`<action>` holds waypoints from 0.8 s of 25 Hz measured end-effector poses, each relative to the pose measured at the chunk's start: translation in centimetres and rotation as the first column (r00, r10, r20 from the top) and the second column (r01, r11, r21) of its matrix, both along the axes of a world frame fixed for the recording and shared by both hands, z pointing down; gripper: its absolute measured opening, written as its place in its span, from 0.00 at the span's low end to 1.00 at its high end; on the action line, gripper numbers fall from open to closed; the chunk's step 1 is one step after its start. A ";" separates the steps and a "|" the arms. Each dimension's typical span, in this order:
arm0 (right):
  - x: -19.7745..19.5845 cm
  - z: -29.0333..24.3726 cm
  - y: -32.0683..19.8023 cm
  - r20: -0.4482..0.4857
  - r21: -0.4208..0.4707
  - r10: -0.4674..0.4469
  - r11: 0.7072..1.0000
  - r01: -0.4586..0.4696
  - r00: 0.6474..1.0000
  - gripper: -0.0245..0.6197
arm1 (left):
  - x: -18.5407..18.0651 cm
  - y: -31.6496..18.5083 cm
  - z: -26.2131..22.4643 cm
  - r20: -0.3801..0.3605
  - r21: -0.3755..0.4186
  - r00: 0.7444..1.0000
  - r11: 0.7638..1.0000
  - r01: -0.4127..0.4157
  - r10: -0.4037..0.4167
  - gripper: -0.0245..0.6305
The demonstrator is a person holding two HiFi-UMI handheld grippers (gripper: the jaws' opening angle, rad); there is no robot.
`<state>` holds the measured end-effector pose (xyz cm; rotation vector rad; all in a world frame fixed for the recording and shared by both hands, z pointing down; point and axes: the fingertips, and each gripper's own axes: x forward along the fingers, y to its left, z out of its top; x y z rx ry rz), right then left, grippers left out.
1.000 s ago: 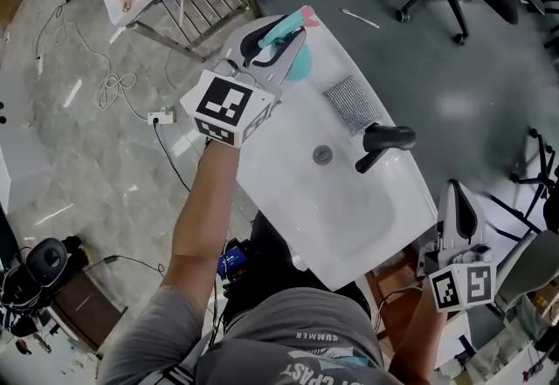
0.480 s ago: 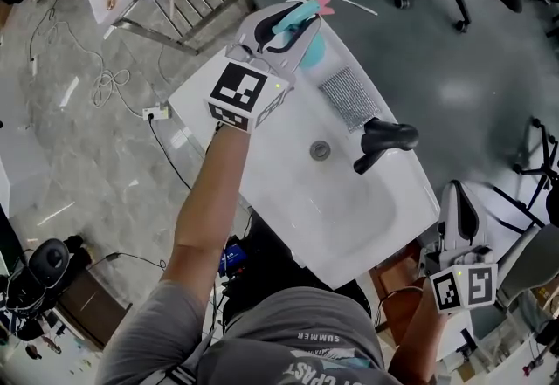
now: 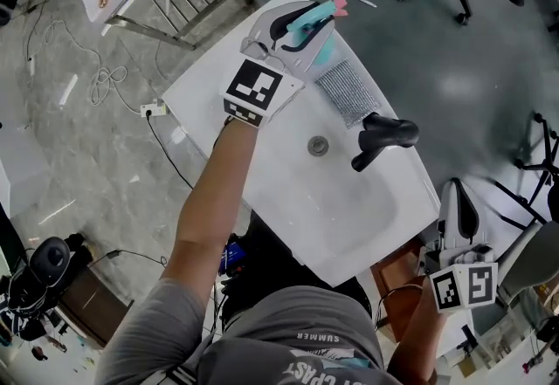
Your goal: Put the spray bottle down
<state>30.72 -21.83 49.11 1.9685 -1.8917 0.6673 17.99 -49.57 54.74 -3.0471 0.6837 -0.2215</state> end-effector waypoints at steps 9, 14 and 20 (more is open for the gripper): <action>-0.3 0.3 0.6 0.006 0.000 -0.003 1.000 0.003 1.000 0.04 | 0.9 1.4 0.2 -0.022 0.001 0.999 0.999 -0.048 0.048 0.19; -0.3 -0.2 0.8 0.003 0.006 -0.007 1.000 0.007 1.000 0.04 | 1.1 1.7 0.1 -0.004 -0.004 0.997 0.997 -0.076 0.076 0.20; -0.8 -0.4 1.1 0.008 0.012 -0.015 1.000 0.015 1.000 0.04 | 1.2 2.7 -0.4 -0.006 0.005 0.995 0.995 -0.102 0.102 0.27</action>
